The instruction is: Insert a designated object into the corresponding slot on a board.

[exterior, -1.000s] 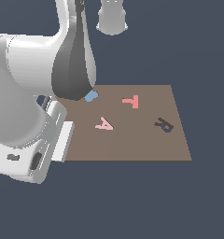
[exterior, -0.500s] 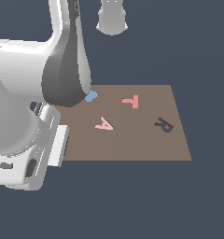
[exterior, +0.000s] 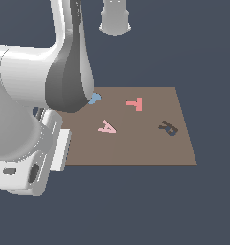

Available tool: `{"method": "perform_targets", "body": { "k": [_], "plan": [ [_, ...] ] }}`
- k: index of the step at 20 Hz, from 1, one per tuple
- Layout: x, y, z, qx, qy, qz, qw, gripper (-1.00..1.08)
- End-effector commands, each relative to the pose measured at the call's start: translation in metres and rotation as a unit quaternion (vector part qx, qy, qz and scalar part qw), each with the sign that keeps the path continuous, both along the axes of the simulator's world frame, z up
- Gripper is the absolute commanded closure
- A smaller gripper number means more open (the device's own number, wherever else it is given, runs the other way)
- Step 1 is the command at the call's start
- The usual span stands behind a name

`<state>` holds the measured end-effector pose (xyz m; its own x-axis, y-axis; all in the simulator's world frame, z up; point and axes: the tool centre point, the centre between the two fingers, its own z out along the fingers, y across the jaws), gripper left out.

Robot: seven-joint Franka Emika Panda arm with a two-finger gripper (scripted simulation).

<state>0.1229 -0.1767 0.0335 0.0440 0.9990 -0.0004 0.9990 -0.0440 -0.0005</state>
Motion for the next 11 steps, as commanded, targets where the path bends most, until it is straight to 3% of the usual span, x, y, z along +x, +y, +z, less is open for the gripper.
{"method": "perform_targets", "body": {
  "k": [1,2,11],
  "plan": [
    [0.0002,0.0,-0.003,0.0,0.0,0.001,1.0,1.08],
    [0.0002,0.0,-0.003,0.0,0.0,0.001,1.0,-0.92],
    [0.0002,0.0,-0.003,0.0,0.0,0.001,1.0,-0.92]
  ]
}}
